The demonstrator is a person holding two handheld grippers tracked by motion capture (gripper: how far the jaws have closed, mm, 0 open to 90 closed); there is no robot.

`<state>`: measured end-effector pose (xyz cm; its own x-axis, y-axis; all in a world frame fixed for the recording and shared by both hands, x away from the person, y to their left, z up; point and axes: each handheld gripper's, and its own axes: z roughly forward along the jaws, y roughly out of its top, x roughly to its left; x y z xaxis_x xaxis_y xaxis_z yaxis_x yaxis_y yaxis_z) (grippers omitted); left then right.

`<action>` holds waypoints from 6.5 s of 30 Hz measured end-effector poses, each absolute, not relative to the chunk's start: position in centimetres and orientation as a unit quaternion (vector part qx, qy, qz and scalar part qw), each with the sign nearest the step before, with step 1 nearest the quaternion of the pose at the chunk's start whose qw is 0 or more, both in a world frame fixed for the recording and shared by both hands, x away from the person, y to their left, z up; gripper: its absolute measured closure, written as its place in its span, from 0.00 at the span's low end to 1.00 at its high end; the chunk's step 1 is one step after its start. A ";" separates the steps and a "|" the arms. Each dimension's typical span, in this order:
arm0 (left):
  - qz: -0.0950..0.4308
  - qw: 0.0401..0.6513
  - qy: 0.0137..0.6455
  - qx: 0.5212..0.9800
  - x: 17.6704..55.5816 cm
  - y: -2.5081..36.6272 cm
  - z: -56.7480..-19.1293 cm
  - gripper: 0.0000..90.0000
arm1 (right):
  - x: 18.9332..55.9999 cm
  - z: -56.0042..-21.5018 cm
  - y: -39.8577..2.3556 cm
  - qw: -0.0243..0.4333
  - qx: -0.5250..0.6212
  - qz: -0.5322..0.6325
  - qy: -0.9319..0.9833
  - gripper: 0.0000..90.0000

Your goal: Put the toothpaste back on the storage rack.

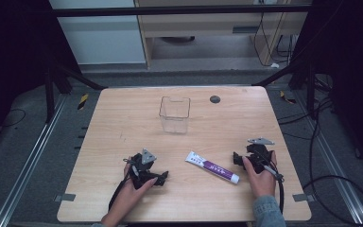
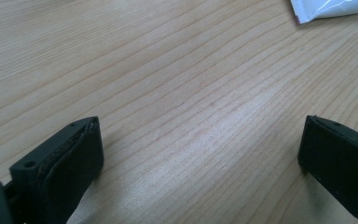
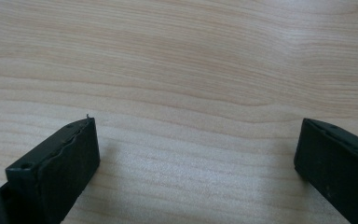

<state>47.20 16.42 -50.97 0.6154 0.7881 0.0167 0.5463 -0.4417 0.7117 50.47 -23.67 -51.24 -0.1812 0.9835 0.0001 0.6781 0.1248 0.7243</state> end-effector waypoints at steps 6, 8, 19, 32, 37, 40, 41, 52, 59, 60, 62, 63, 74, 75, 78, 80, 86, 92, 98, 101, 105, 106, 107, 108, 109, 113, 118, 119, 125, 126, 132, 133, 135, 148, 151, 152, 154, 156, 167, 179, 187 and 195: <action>0.176 0.343 0.402 0.830 47.2 16.4 -51.0 0.00 | 50.2 -51.2 -23.7 0.249 0.583 0.305 0.710 0.00; 0.176 0.343 0.402 0.830 47.2 16.4 -51.0 0.00 | 50.2 -51.2 -23.6 0.250 0.584 0.305 0.710 0.00; 0.178 0.340 0.404 0.830 47.2 16.5 -50.9 0.00 | 50.2 -51.2 -23.9 0.247 0.574 0.308 0.718 0.00; 0.177 0.342 0.401 0.831 47.3 16.6 -50.9 0.00 | 48.2 -48.6 -23.7 0.248 0.546 0.331 0.729 0.09; 0.177 0.342 0.401 0.831 47.3 16.5 -51.0 0.00 | 47.2 -47.1 -22.9 0.243 0.518 0.349 0.742 0.14; 0.177 0.342 0.401 0.831 47.3 16.5 -51.0 0.00 | 46.5 -46.4 -22.0 0.236 0.497 0.354 0.757 0.17; 0.177 0.342 0.401 0.831 47.3 16.6 -51.0 0.00 | 46.4 -46.3 -21.7 0.235 0.492 0.354 0.760 0.19; 0.176 0.342 0.401 0.831 47.3 16.6 -51.0 0.00 | 45.6 -45.6 -18.5 0.203 0.437 0.357 0.800 0.31; 0.176 0.343 0.401 0.831 47.3 16.5 -51.0 0.00 | 45.5 -45.7 -17.5 0.195 0.417 0.352 0.815 0.33; 0.176 0.343 0.401 0.831 47.3 16.5 -51.0 0.00 | 45.4 -45.6 -17.4 0.195 0.414 0.351 0.817 0.33; 0.176 0.343 0.401 0.831 47.3 16.5 -51.0 0.00 | 45.3 -45.6 -17.0 0.194 0.407 0.345 0.823 0.34; 0.176 0.343 0.401 0.831 47.3 16.5 -51.0 0.00 | 45.3 -45.6 -16.8 0.191 0.404 0.347 0.825 0.35; 0.176 0.343 0.402 0.831 47.3 16.5 -51.0 0.00 | 46.0 -45.2 -14.3 0.174 0.370 0.321 0.854 0.42; 0.176 0.343 0.402 0.831 47.3 16.5 -51.0 0.00 | 46.1 -45.1 -14.0 0.172 0.368 0.316 0.858 0.42; 0.176 0.343 0.402 0.831 47.3 16.5 -51.0 0.00 | 46.4 -44.8 -13.1 0.165 0.357 0.306 0.867 0.44; 0.176 0.344 0.402 0.830 47.3 16.5 -51.0 0.00 | 46.7 -44.5 -12.5 0.158 0.354 0.296 0.873 0.45; 0.176 0.344 0.402 0.830 47.3 16.5 -51.0 0.00 | 47.2 -44.0 -11.8 0.143 0.339 0.283 0.886 0.47; 0.176 0.344 0.401 0.831 47.3 16.5 -51.0 0.00 | 47.9 -43.9 -11.3 0.135 0.329 0.265 0.896 0.47; 0.176 0.343 0.401 0.831 47.3 16.5 -51.0 0.00 | 48.6 -43.6 -10.7 0.116 0.316 0.245 0.909 0.38; 0.176 0.343 0.401 0.831 47.3 16.5 -51.0 0.00 | 48.7 -43.3 -10.2 0.133 0.302 0.236 0.914 0.36; 0.176 0.343 0.401 0.831 47.3 16.5 -51.0 0.00 | 49.2 -43.0 -9.7 0.134 0.301 0.223 0.918 0.38; 0.176 0.343 0.401 0.831 47.3 16.5 -51.0 0.00 | 49.3 -43.0 -9.6 0.129 0.303 0.221 0.918 0.39; 0.176 0.343 0.401 0.831 47.3 16.5 -51.0 0.00 | 49.5 -43.1 -9.5 0.121 0.303 0.221 0.919 0.40; 0.176 0.343 0.401 0.831 47.3 16.5 -51.0 0.00 | 49.6 -43.1 -9.5 0.118 0.303 0.219 0.920 0.42; 0.176 0.343 0.401 0.831 47.3 16.5 -51.0 0.00 | 49.7 -43.1 -9.4 0.118 0.303 0.216 0.921 0.44; 0.175 0.343 0.400 0.831 47.4 16.5 -51.0 0.00 | 50.3 -43.0 -9.2 0.115 0.298 0.207 0.925 0.50; 0.175 0.343 0.400 0.831 47.4 16.5 -51.0 0.00 | 50.6 -43.2 -8.9 0.110 0.294 0.196 0.929 0.56; 0.175 0.343 0.400 0.831 47.4 16.5 -51.0 0.00 | 50.6 -43.3 -8.9 0.109 0.294 0.194 0.929 0.56; 0.175 0.343 0.400 0.831 47.4 16.5 -51.0 0.00 | 51.0 -43.7 -8.7 0.103 0.291 0.182 0.933 0.58; 0.175 0.343 0.400 0.831 47.4 16.5 -51.0 0.00 | 51.1 -44.0 -8.6 0.102 0.289 0.174 0.936 0.58; 0.175 0.343 0.400 0.832 47.4 16.5 -51.0 0.00 | 51.4 -44.5 -8.4 0.094 0.287 0.165 0.939 0.61; 0.175 0.343 0.400 0.832 47.4 16.5 -51.0 0.00 | 51.4 -44.6 -8.3 0.092 0.286 0.163 0.940 0.62; 0.175 0.344 0.400 0.832 47.4 16.5 -51.0 0.00 | 51.5 -44.7 -8.3 0.092 0.284 0.160 0.941 0.62; 0.175 0.344 0.399 0.832 47.4 16.5 -51.0 0.00 | 51.9 -45.4 -8.2 0.078 0.290 0.144 0.943 0.60; 0.175 0.344 0.399 0.832 47.4 16.5 -51.0 0.00 | 51.9 -45.5 -8.2 0.077 0.288 0.143 0.944 0.60; 0.175 0.344 0.399 0.832 47.4 16.5 -51.0 0.00 | 52.0 -45.6 -8.2 0.076 0.288 0.141 0.944 0.60; 0.175 0.344 0.399 0.832 47.4 16.5 -51.0 0.00 | 52.0 -45.6 -8.2 0.075 0.289 0.138 0.944 0.61; 0.175 0.344 0.399 0.832 47.4 16.5 -51.0 0.00 | 52.0 -45.7 -8.3 0.072 0.289 0.136 0.945 0.61; 0.175 0.344 0.399 0.832 47.4 16.5 -51.0 0.00 | 52.2 -46.0 -8.4 0.073 0.292 0.130 0.945 0.61; 0.175 0.344 0.399 0.832 47.4 16.5 -51.0 0.00 | 52.4 -46.5 -8.6 0.066 0.297 0.127 0.944 0.60; 0.175 0.344 0.399 0.832 47.4 16.5 -51.0 0.00 | 52.7 -46.6 -8.7 0.055 0.302 0.129 0.943 0.60; 0.175 0.344 0.399 0.832 47.4 16.5 -51.0 0.00 | 52.8 -46.7 -8.7 0.051 0.304 0.127 0.943 0.60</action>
